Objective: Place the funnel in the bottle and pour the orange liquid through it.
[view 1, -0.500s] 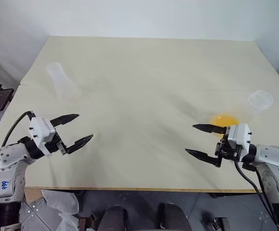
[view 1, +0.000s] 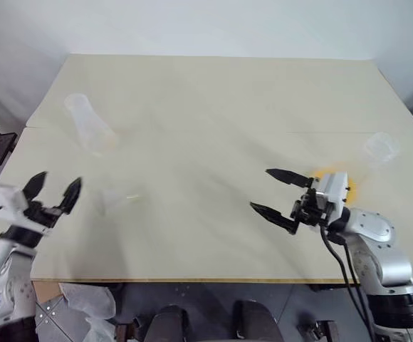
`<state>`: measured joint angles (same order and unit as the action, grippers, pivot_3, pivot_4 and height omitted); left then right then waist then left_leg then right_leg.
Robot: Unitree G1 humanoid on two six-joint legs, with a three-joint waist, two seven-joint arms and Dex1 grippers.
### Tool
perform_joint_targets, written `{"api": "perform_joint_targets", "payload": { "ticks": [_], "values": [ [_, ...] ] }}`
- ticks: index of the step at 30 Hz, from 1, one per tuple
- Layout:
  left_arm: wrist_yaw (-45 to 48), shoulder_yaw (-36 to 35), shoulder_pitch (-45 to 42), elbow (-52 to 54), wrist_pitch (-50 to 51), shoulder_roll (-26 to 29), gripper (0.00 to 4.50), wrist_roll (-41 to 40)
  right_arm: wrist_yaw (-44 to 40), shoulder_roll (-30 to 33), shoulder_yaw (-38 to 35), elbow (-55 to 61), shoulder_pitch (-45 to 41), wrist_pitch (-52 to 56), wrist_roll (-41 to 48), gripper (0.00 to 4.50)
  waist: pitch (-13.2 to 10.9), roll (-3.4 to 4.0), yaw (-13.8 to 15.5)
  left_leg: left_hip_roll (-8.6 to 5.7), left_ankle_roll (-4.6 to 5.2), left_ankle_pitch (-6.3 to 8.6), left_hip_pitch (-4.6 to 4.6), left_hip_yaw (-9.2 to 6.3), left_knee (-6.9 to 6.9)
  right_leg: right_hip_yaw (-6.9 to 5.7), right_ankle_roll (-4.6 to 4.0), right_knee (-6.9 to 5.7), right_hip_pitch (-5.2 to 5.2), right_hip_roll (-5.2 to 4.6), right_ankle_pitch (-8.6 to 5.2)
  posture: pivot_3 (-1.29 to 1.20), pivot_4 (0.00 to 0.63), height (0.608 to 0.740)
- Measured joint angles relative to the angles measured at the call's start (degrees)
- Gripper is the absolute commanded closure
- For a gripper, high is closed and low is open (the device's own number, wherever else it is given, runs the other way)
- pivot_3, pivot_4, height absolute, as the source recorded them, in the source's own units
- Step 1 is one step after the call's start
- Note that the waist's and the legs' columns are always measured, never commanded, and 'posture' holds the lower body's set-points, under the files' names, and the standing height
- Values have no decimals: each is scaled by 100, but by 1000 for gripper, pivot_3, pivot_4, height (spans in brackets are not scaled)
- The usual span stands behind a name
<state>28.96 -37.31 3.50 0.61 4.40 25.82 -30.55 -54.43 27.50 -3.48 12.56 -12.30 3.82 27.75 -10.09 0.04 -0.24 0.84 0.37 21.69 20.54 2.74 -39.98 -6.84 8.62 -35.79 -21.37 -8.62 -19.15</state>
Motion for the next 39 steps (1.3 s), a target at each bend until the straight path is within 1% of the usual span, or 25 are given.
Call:
{"api": "perform_joint_targets", "payload": {
  "ticks": [3, 5, 7, 8, 10, 14, 18, 21, 26, 31, 34, 39],
  "values": [
    [-178, -119, 367, 83, 23, -266, 0, -108, 321, -315, 202, -24, -335, -10, -230, 16, -2, -7, 36, 0, 0, 0, 5, -8, -7, -4, 0, 0, 2, 0, 0, 0, 150, 740],
    [-219, -150, 367, 148, 56, -284, 0, -200, 440, -396, 328, -42, -522, -18, -356, 16, 0, -10, 86, 0, 0, 0, 5, -18, -13, -7, 0, -3, 6, 0, 0, 0, 150, 740],
    [-208, -140, 292, 312, 204, -241, 0, -400, 497, -405, 330, -56, -534, -24, -410, 16, 2, -14, 126, -3, 0, 0, 5, -23, -12, -5, 0, -2, 10, -2, 0, 0, 150, 740],
    [-201, -71, 154, 381, 462, -163, 0, -595, 505, -401, 329, -80, -516, -24, -440, 16, 2, -14, 147, -6, 1, 0, 5, -27, -11, -4, 0, -2, 11, -3, 0, 0, 150, 740],
    [-283, 118, -197, 547, 776, -34, 0, -727, 502, -395, 343, -107, -492, -27, -466, 16, 2, -15, 153, -11, 1, 0, 7, -32, -11, -5, 0, -2, 13, -2, 0, 0, 150, 740],
    [-733, 451, -1243, 315, 1129, 447, 0, -465, 483, -378, 345, -105, -425, -29, -470, 16, 3, -15, 104, -10, 0, 0, 5, -27, -6, -11, 0, -3, 11, 4, 0, 0, 150, 740],
    [-1218, 949, -2560, -761, 1636, 930, 0, 133, 484, -356, 335, -52, -294, -7, -458, 16, 3, -15, 2, -9, -1, -1, 0, -19, -1, -15, 0, -9, 7, 8, 0, 0, 150, 740],
    [-1315, 1344, -3559, -1688, 1674, 1056, 0, 519, 520, -406, 385, 9, -256, 1, -458, 16, 2, -18, -24, -9, -2, -1, 2, -8, 2, -16, 0, -9, 0, 8, 0, 0, 150, 740],
    [-1233, 1737, -4732, -3225, 1345, 1081, 0, 1028, 566, -460, 511, 77, -243, 6, -458, 16, 2, -20, -64, -9, -2, -1, 6, 9, 4, -36, 0, -11, -3, 7, 0, 0, 150, 740],
    [-1213, 1859, -5420, -4455, 911, 1097, 0, 1397, 624, -465, 526, 86, -247, 7, -454, 16, 0, -22, -124, -8, -2, -1, 13, 17, 1, -48, 0, -14, -3, 5, 0, 0, 150, 740],
    [-1163, 1871, -5695, -4918, 676, 1096, 0, 1508, 653, -467, 526, 88, -246, 6, -453, 16, 0, -23, -133, -8, -2, -1, 14, 16, 0, -53, 0, -16, -4, 4, 0, 0, 150, 740],
    [-811, 1942, -5977, -5364, 367, 1096, 0, 1556, 728, -514, 529, 98, -231, 5, -454, 16, -1, -23, -135, -8, -2, -1, 17, 15, -1, -57, 0, -17, -6, 2, 0, 0, 150, 740]
  ]
}}
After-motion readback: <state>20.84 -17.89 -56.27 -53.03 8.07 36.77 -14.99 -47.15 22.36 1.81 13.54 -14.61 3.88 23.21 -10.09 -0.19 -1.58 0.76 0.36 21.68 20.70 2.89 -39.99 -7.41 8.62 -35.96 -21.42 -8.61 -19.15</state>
